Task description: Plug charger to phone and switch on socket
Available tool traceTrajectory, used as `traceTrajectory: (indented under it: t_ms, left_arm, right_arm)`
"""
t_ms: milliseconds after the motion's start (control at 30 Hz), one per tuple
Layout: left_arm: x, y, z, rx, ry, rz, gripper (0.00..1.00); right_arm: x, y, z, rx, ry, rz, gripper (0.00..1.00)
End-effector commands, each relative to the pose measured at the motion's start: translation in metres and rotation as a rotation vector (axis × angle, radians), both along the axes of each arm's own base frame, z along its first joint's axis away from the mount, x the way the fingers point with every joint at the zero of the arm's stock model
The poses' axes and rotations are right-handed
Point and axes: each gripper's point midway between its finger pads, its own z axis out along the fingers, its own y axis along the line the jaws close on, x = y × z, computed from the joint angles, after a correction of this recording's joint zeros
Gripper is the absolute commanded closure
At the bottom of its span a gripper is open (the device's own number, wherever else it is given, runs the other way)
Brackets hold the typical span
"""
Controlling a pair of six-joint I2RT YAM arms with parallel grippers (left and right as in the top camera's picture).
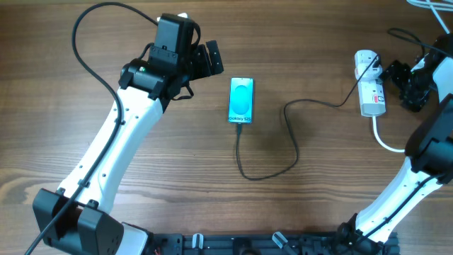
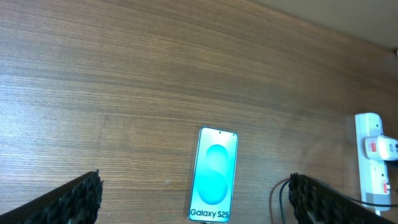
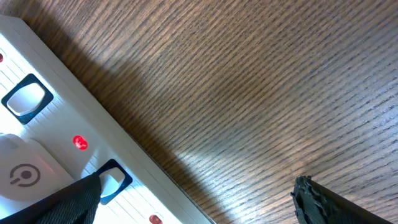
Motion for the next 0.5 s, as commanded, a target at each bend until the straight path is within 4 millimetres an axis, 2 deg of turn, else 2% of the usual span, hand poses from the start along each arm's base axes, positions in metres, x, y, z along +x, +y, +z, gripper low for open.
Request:
traceTrajectory:
  t_ms: [0, 233, 300, 400, 467]
  left_arm:
    - [0.003, 0.004, -0.003, 0.020, 0.000, 0.006, 0.00]
    - [0.003, 0.004, -0.003, 0.020, 0.000, 0.006, 0.00]
    - [0.003, 0.004, -0.003, 0.020, 0.000, 0.006, 0.00]
    - [0.003, 0.004, -0.003, 0.020, 0.000, 0.006, 0.00]
    - [0.003, 0.004, -0.003, 0.020, 0.000, 0.006, 0.00]
  right_arm:
    - [-0.002, 0.039, -0.031, 0.068, 0.064, 0.094, 0.00]
    - [-0.004, 0.036, -0.023, 0.063, 0.062, 0.086, 0.00]
    - [-0.005, 0.032, -0.013, 0.051, 0.052, 0.073, 0.00]
    - [-0.013, 0.015, 0.005, -0.013, 0.070, -0.021, 0.00]
    - [-0.018, 0.004, 0.025, -0.057, 0.059, -0.053, 0.00]
